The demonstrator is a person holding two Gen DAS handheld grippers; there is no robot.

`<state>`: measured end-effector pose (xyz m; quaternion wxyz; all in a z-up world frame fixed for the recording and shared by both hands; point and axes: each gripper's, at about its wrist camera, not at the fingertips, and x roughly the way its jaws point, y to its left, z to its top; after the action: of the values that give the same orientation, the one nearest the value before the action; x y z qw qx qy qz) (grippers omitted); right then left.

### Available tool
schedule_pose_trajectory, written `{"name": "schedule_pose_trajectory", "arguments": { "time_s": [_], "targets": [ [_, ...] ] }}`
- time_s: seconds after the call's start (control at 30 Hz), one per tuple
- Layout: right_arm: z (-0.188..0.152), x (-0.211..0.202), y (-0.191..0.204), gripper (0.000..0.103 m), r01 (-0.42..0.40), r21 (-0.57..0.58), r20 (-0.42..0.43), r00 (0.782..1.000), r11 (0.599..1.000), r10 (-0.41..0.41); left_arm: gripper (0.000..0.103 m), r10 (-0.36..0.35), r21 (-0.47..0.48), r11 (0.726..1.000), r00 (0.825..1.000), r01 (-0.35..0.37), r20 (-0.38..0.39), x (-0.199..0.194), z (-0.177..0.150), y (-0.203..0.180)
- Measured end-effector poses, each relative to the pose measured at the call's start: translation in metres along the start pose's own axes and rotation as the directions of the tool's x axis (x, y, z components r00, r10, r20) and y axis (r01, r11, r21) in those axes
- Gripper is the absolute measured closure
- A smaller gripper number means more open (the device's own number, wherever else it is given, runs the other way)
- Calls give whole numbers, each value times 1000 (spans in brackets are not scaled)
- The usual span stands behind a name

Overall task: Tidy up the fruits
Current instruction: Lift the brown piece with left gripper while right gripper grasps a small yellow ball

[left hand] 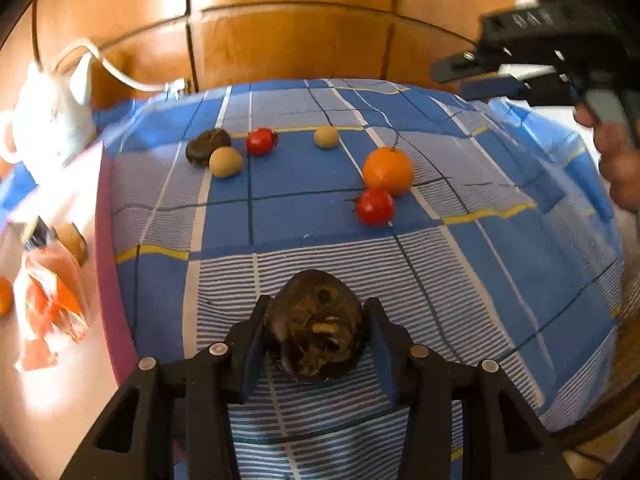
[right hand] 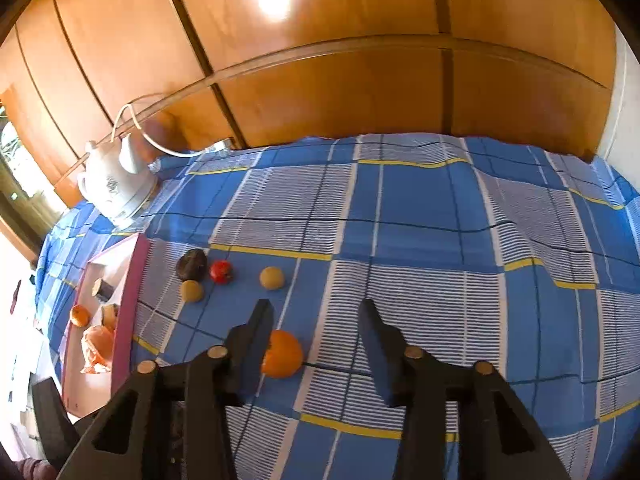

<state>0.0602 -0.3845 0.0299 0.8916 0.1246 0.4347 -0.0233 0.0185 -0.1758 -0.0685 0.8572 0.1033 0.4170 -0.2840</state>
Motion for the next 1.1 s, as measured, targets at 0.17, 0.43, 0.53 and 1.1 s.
{"name": "schedule_pose_trajectory", "arguments": {
  "time_s": [0.17, 0.43, 0.53, 1.1],
  "targets": [
    [-6, 10, 16, 69, -35, -47, -34, 999, 998, 34, 57, -35, -33, 999, 999, 35, 4, -2, 1, 8],
    [1, 46, 42, 70, -52, -126, -113, 993, 991, 37, 57, -38, -24, 999, 999, 39, 28, -3, 0, 7],
    [11, 69, 49, 68, -25, -161, -143, 990, 987, 2, 57, -44, -22, 999, 998, 45, 33, -5, -2, 7],
    [25, 119, 67, 79, 98, -326, -152, 976, 940, -154, 57, -54, -21, 998, 998, 54, 37, -6, -2, 8]
  ]
}}
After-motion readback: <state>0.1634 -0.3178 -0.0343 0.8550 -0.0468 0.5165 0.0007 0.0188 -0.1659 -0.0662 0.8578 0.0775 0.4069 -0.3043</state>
